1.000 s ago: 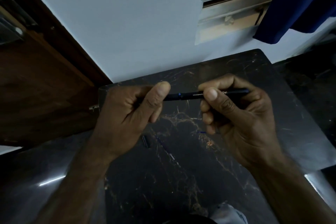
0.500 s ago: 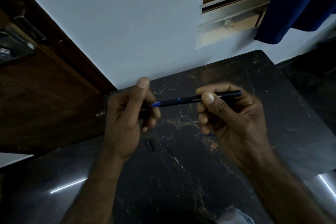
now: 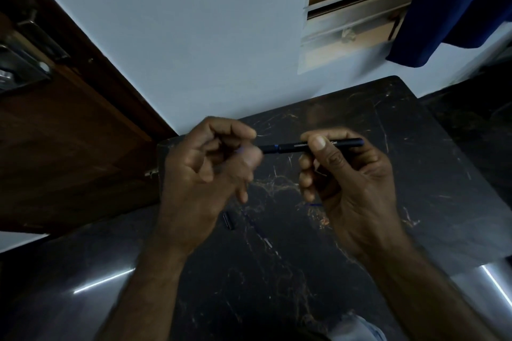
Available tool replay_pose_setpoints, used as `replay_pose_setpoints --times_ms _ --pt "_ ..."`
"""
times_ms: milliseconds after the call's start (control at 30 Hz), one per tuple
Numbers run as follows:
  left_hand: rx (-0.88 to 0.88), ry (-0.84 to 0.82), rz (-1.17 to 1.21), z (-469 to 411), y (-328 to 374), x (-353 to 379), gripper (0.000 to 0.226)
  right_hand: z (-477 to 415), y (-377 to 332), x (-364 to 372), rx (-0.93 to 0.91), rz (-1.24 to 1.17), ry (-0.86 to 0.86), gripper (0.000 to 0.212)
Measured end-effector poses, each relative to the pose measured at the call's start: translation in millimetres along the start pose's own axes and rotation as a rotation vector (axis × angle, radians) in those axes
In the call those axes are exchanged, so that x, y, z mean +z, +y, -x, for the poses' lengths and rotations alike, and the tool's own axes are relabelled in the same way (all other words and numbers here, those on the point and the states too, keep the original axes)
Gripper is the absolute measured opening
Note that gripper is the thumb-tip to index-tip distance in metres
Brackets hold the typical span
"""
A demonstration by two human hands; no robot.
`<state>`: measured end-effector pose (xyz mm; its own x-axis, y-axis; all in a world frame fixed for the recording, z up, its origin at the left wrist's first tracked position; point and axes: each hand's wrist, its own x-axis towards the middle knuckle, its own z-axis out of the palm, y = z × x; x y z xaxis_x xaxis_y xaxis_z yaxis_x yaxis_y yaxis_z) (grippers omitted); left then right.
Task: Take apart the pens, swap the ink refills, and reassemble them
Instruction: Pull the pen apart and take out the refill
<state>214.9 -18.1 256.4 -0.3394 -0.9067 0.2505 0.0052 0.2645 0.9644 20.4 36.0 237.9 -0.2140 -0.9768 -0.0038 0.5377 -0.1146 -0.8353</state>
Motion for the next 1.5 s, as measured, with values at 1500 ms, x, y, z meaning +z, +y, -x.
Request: replay_pose_setpoints --times_ms 1500 --pt "-0.381 0.325 0.386 35.2 -41.7 -41.4 0.034 -7.3 -4.5 0.2 0.082 -0.054 -0.167 0.01"
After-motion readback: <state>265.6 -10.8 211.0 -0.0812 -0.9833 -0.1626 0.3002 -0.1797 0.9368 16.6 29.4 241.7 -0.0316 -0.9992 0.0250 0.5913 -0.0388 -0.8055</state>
